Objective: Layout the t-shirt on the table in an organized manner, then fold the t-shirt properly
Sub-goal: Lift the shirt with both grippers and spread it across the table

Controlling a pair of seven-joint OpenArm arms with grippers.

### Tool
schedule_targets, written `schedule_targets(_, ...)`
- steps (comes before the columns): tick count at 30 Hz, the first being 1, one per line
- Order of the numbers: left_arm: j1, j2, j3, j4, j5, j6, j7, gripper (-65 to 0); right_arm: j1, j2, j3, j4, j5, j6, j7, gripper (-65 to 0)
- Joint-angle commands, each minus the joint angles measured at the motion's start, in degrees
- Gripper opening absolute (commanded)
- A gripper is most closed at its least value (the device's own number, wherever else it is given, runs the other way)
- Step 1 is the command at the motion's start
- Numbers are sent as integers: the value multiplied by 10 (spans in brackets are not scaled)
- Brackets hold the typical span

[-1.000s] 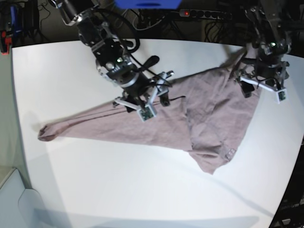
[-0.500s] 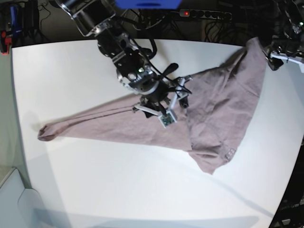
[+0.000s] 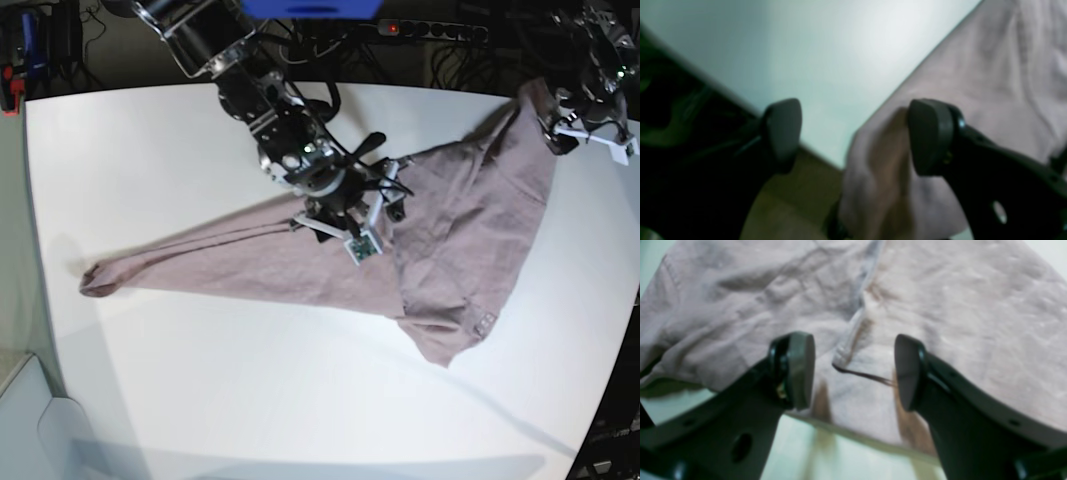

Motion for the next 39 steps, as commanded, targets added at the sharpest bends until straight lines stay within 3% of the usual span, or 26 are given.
schedule_targets(1,-3,-4,-1,-3,-6,-14,8,-164,11,-8,0,10,-1,1,14,-269)
schedule_targets(4,-13,-4,0,-24,-6,-34,8,-164,15,-8,0,9,-1,1,14,-269)
schedule_targets(9,-16,-10,54,-61,-5,-37,7,-181,16,-8,0,9,-1,1,14,-269)
schedule_targets(11,-17,-10,69,-65,-5,-37,6,-238,16,-8,0,8,-1,1,14,-269)
schedule_targets(17,-17,-9,117,-66,-5,-37,6,-500,24,-30,0,-29,-1,1,14,-269)
schedule_targets(24,-13,-10,120,-67,-5,-37,6,-524,37,-45,0,-74,-1,1,48,-269)
schedule_targets(28,-12,-10,115,-66,-5,-37,6,-646,48,-47,0,-114,-1,-1,73,-273)
schedule_targets(32,-12,-10,113,-66,-5,-37,6,-647,52,-47,0,-145,-1,-1,91,-367)
schedule_targets(37,-12,-11,113,-66,-5,-37,6,-649,55,-43,4,-145,-1,-2,89,-632)
schedule_targets(39,-13,-11,113,-66,-5,-37,6,-649,63,-30,5,-142,-1,-2,88,-650)
